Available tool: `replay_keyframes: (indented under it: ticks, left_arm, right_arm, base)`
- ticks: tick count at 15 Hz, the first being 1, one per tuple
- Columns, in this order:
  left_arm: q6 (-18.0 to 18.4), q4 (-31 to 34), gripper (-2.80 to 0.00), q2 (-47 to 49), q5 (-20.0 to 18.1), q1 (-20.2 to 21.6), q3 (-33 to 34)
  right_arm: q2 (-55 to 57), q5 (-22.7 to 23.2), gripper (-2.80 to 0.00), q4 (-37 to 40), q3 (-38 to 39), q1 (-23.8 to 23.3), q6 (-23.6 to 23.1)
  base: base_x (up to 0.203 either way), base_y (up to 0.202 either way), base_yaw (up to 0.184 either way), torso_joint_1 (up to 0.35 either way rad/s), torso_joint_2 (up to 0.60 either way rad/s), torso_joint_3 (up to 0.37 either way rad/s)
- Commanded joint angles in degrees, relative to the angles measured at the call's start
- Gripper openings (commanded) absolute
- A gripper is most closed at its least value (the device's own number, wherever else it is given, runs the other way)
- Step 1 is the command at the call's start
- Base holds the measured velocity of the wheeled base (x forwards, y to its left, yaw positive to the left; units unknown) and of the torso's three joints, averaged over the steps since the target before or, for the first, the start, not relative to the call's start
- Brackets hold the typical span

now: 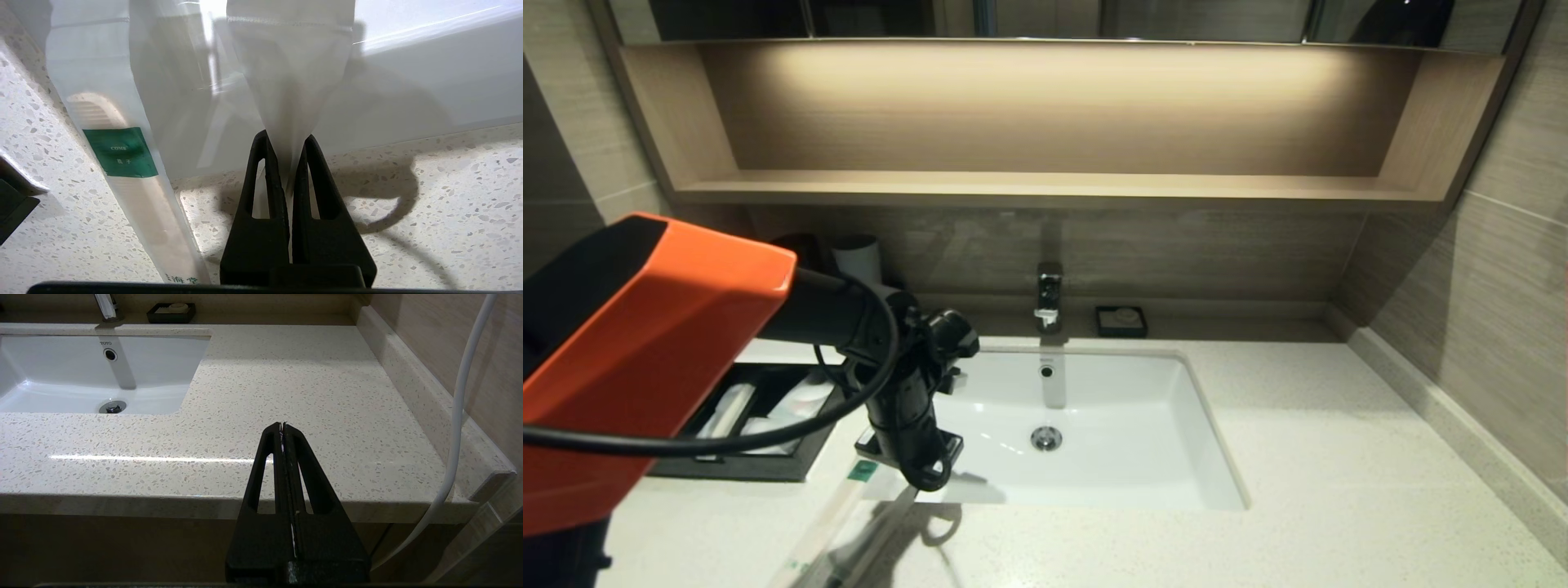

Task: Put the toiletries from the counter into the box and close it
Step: Pick up the bathroom toiletry, then place the bathroom toiletry into the drawer

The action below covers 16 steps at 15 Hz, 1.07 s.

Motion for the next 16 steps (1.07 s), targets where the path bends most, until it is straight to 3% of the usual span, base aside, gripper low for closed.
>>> replay_keyframes:
  ticks: [1,7,16]
  left_arm:
    - [-0.1,0.3,-2.8,-1.1,0.1,0.0,-0.3]
    - [-0.3,1.1,-2.8,-7.4,0.5,0.8,-1.6]
    - [3.0,4.7,-2.8,-18.1,2.2,10.4,-4.0]
  right_arm:
    - [0.0,0.0,-2.8,0.0,0.1,0.0,0.0]
    - [0.0,0.0,-2.8,0.0,0.0,0.0,0.0]
    - [-0.1,0.0,-2.8,0.0,0.0,0.0,0.0]
  base:
    - [0.0,0.0,0.0,0.0,0.0,0.0]
    - [0.0,0.0,0.0,0.0,0.0,0.0]
    - [0.0,0.0,0.0,0.0,0.0,0.0]
